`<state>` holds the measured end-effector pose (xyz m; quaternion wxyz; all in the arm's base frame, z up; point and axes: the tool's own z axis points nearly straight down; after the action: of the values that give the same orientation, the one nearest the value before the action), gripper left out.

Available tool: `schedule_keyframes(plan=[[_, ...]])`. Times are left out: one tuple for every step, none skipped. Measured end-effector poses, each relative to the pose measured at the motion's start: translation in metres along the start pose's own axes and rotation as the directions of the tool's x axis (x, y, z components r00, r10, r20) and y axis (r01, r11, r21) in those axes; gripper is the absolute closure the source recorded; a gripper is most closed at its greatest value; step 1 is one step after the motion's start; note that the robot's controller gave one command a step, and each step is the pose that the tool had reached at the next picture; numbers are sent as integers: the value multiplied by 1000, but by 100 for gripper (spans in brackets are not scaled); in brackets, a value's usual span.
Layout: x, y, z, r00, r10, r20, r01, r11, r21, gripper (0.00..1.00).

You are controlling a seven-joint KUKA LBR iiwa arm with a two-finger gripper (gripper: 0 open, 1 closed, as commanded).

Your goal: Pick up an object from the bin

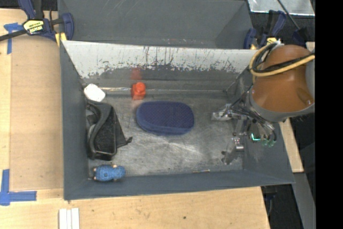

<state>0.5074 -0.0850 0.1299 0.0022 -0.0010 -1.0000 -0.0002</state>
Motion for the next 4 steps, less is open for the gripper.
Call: schedule_keyframes(plan=[[-73, 111, 24, 967, 256, 10, -256, 967, -4, 0], [-73, 107, 23, 966, 258, 10, -258, 966, -2, 100], [-34, 117, -112, 900, 436, 13, -436, 900, -7, 100], [-33, 117, -107, 901, 434, 6, -434, 901, -2, 0]])
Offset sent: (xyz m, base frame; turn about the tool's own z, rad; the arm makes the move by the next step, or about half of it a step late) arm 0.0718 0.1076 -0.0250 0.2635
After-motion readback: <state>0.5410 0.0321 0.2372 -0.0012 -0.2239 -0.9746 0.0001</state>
